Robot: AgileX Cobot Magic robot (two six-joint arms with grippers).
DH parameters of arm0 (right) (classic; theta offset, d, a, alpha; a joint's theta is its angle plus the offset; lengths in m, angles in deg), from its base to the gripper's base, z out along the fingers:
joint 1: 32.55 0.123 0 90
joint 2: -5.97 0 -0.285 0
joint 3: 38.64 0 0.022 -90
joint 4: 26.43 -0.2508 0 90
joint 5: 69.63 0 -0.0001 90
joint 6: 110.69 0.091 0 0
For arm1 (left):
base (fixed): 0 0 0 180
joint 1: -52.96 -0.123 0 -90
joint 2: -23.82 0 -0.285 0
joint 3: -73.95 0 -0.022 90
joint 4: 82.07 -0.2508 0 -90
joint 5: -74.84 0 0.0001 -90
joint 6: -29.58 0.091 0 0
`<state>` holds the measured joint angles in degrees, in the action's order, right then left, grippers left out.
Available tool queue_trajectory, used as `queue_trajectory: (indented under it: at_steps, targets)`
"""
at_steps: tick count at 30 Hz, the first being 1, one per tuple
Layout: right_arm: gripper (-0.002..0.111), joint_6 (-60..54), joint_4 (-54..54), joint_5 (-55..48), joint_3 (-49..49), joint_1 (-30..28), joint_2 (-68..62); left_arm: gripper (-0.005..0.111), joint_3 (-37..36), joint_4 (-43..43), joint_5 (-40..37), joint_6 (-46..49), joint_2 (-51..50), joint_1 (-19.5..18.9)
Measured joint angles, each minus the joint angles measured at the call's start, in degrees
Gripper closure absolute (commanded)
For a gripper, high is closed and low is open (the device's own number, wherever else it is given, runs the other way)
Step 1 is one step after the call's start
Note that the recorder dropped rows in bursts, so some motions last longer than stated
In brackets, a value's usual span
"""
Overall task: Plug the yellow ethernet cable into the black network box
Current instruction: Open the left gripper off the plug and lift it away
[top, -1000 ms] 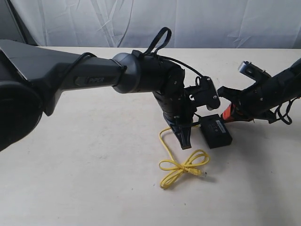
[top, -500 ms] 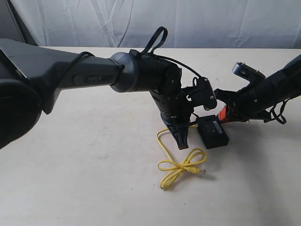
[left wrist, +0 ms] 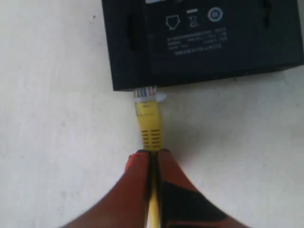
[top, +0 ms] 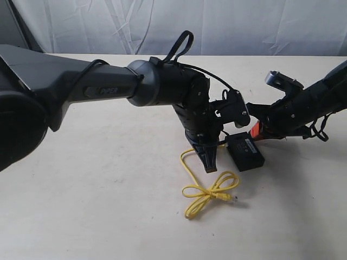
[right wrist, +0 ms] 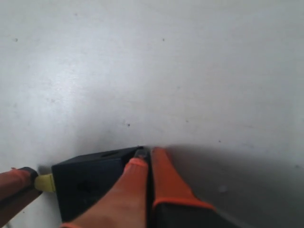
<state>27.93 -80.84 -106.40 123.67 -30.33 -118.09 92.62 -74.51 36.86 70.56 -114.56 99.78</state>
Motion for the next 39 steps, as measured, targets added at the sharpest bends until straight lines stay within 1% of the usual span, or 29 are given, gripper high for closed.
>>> queue_trajectory:
  at_steps: [13, 16, 19, 26, 29, 30, 35, 39]
  targets:
    - [0.109, -0.1, 0.0, 0.0, 0.0, 0.0, 0.1, 0.106, 0.0, 0.0, 0.0, 0.0, 0.0, 0.0]
    - [0.109, -0.1, 0.0, 0.0, 0.0, 0.0, 0.1, 0.100, 0.0, 0.0, 0.0, 0.0, 0.0, 0.0]
    - [0.109, -0.1, 0.0, 0.0, 0.0, 0.0, 0.1, 0.089, 0.0, 0.0, 0.0, 0.0, 0.0, 0.0]
    - [0.109, 0.2, 0.0, 0.0, 0.0, 0.2, 0.2, 0.056, 1.0, -0.4, -1.5, 0.0, 0.0, 0.0]
    - [0.109, 0.8, -0.5, -2.6, 0.0, 1.0, 0.1, 0.046, 1.7, 0.7, 0.5, 0.3, 0.0, 0.2]
    - [0.109, 0.9, -0.5, -2.7, 0.0, 1.3, 0.1, 0.044, 1.7, 1.1, 0.2, 0.4, 0.0, 0.3]
    - [0.109, 1.1, -0.6, -3.2, 0.0, 1.5, 0.2, 0.044, 1.7, 1.2, 0.2, 0.4, 0.1, 0.6]
    - [0.109, 1.3, -0.6, -3.5, 0.0, 1.5, 0.8, 0.044, 1.8, -0.4, -0.2, -0.8, 0.1, 0.6]
